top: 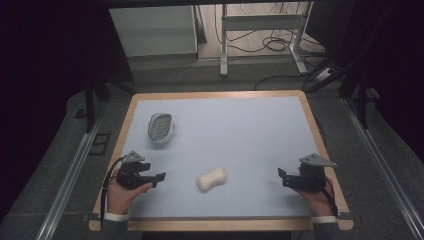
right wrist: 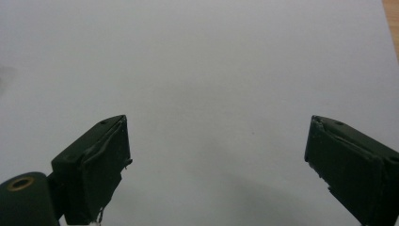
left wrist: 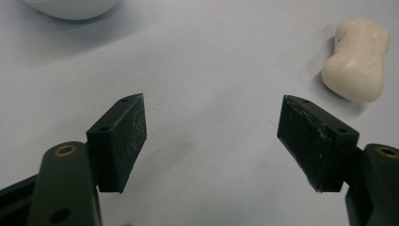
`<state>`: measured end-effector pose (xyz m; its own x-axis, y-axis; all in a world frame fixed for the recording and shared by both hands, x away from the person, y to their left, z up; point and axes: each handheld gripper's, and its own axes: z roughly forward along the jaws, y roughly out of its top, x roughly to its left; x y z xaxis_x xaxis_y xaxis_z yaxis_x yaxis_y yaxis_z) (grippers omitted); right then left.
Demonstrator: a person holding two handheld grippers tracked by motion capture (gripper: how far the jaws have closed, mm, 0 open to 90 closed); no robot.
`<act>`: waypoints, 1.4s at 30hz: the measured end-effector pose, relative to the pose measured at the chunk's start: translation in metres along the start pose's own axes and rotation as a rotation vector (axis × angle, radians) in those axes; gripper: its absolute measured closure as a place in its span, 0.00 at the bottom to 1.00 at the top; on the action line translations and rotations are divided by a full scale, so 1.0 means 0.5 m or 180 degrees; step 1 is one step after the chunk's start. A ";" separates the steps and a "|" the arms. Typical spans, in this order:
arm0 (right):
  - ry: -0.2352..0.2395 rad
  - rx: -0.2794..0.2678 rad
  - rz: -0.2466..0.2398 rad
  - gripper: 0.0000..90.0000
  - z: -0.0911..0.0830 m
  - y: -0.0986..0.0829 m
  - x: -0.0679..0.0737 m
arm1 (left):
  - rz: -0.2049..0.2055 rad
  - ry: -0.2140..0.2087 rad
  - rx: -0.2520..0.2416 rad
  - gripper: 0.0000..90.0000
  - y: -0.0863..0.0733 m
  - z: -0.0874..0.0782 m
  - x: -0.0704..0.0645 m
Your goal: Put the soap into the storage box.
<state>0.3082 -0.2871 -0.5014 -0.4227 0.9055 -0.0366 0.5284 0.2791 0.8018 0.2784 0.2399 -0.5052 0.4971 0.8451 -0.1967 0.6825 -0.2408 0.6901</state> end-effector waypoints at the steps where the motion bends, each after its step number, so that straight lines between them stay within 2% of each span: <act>1: -0.0003 0.0006 0.0009 0.08 0.001 -0.001 -0.003 | 0.0002 0.0001 0.0003 0.28 -0.001 -0.001 0.000; 4: -0.0022 0.0011 0.0036 0.08 0.001 -0.003 -0.009 | -0.0002 0.0039 -0.0008 0.28 -0.003 -0.005 0.001; 10: -0.0037 -0.0005 0.0020 0.08 -0.007 -0.003 -0.009 | 0.0018 0.0020 -0.0039 0.28 -0.001 -0.011 -0.006; 23: -0.0073 0.0028 0.0008 0.09 -0.007 -0.007 -0.018 | 0.0073 0.0029 0.0007 0.27 0.002 -0.006 -0.014; 26: -0.0095 0.0037 -0.0005 0.09 -0.008 -0.008 -0.018 | 0.0081 0.0025 -0.0008 0.27 0.004 -0.009 -0.018; 27: -0.0102 0.0039 -0.0008 0.09 -0.008 -0.008 -0.019 | 0.0121 0.0025 -0.0008 0.27 0.005 -0.011 -0.019; 31: -0.0130 0.0055 -0.0016 0.09 -0.009 -0.010 -0.018 | 0.0111 -0.0023 -0.0067 0.27 0.007 -0.018 -0.026; 37: -0.0112 0.0037 -0.0010 0.09 -0.013 -0.010 -0.024 | 0.0116 0.0021 0.0011 0.27 0.010 -0.009 -0.032; 42: -0.0124 0.0007 0.0029 0.09 -0.019 -0.011 -0.032 | 0.0184 0.0004 0.0016 0.27 0.016 -0.009 -0.043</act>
<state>0.3049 -0.3060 -0.4995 -0.3888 0.9198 -0.0526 0.5338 0.2714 0.8009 0.2707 0.2221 -0.4925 0.5352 0.8303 -0.1558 0.6553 -0.2916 0.6968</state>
